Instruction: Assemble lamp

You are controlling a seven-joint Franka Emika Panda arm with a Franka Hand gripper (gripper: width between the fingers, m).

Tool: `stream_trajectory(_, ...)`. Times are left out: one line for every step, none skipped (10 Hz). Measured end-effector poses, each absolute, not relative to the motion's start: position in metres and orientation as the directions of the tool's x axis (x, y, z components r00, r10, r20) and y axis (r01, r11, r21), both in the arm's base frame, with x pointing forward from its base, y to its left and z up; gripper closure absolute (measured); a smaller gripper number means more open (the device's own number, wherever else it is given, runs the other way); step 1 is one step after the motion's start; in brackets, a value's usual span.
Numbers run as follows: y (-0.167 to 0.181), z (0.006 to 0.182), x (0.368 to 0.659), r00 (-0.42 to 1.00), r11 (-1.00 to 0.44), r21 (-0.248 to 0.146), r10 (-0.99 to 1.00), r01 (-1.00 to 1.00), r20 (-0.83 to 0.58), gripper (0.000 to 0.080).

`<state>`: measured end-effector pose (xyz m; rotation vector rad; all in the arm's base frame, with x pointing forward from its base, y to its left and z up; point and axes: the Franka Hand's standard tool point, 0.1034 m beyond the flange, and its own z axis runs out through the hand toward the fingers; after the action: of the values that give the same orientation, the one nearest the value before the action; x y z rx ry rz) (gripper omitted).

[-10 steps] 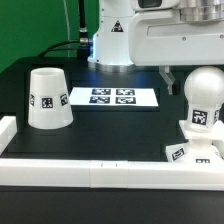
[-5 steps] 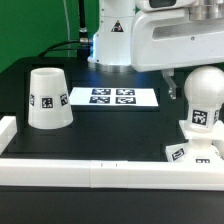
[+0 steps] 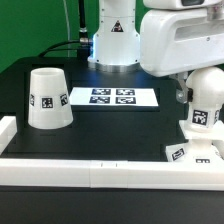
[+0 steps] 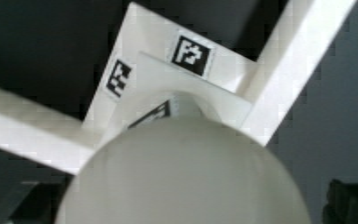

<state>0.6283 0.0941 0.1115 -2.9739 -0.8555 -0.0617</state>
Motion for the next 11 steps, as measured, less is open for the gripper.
stream_trajectory(0.0925, 0.1111, 0.6286, 0.763, -0.763, -0.019, 0.645, 0.646, 0.049, 0.0101)
stream_trajectory(0.0918, 0.1108, 0.6286, 0.729, -0.73, -0.017, 0.682, 0.684, 0.05, 0.0101)
stream_trajectory(0.0908, 0.1106, 0.6286, 0.681, -0.682, -0.013, 0.73, 0.732, 0.05, 0.0101)
stream_trajectory(0.0895, 0.1103, 0.6287, 0.623, -0.624, -0.008, 0.78, 0.782, 0.049, 0.0101)
stream_trajectory(0.0885, 0.1102, 0.6288, 0.572, -0.573, -0.002, 0.819, 0.82, 0.047, 0.0101)
stream_trajectory(0.0876, 0.1101, 0.6289, 0.505, -0.506, 0.003, 0.862, 0.863, 0.044, 0.0101)
stream_trajectory(0.0877, 0.1106, 0.6302, 0.411, -0.412, 0.023, 0.911, 0.911, 0.033, 0.0101)
stream_trajectory(0.0884, 0.1118, 0.6334, 0.292, -0.293, 0.053, 0.956, 0.955, 0.018, 0.0101)
stream_trajectory(0.0892, 0.1119, 0.634, 0.181, -0.18, 0.063, 0.983, 0.982, -0.003, 0.0101)
stream_trajectory(0.0891, 0.1116, 0.6355, 0.069, -0.068, 0.066, 0.997, 0.996, -0.022, 0.0101)
stream_trajectory(0.0897, 0.1108, 0.6365, -0.038, 0.041, 0.066, 0.998, 0.997, -0.041, 0.0101)
